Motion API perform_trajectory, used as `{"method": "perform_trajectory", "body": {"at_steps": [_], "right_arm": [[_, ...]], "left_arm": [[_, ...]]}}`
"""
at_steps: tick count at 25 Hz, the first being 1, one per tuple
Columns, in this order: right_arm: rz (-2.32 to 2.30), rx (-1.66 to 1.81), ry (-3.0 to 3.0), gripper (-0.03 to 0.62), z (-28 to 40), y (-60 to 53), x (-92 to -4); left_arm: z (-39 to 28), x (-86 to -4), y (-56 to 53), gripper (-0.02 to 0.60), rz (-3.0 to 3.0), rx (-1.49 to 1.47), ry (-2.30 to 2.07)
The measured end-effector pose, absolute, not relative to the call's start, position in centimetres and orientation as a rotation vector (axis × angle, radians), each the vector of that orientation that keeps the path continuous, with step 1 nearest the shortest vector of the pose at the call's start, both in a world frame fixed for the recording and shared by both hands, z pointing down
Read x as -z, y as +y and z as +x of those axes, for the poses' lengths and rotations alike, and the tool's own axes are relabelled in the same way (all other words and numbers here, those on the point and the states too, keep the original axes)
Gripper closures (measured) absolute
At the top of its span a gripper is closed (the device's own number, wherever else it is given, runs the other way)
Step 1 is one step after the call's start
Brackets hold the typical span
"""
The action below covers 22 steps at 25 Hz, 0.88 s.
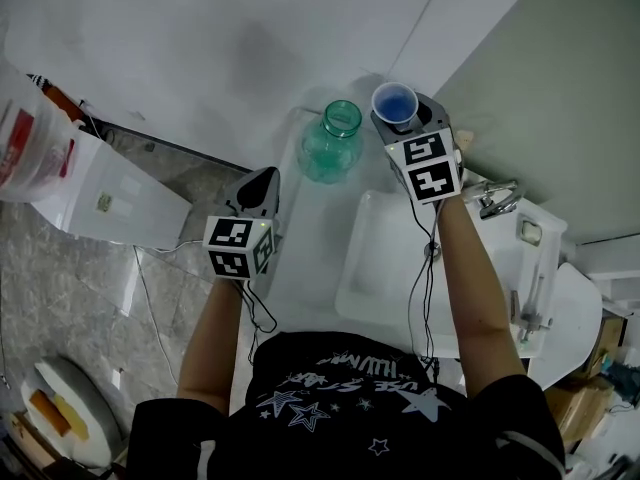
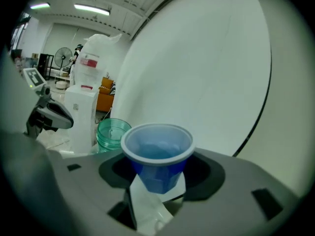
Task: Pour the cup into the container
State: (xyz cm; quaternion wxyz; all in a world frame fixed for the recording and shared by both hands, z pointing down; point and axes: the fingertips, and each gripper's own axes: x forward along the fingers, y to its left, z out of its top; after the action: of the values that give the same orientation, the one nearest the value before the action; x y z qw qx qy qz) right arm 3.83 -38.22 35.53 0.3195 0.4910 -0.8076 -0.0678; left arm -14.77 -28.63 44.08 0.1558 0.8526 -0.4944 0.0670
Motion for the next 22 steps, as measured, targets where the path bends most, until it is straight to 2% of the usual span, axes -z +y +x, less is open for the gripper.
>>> {"method": "perform_trajectory", "body": {"at_steps": [22], "right_arm": [[1.571, -0.074, -2.142, 0.335, 6.3, -34.0, -46.8]], "left_arm": [[-13.9, -48.2, -30.0, 0.569, 2.404, -0.284, -1.359]]}}
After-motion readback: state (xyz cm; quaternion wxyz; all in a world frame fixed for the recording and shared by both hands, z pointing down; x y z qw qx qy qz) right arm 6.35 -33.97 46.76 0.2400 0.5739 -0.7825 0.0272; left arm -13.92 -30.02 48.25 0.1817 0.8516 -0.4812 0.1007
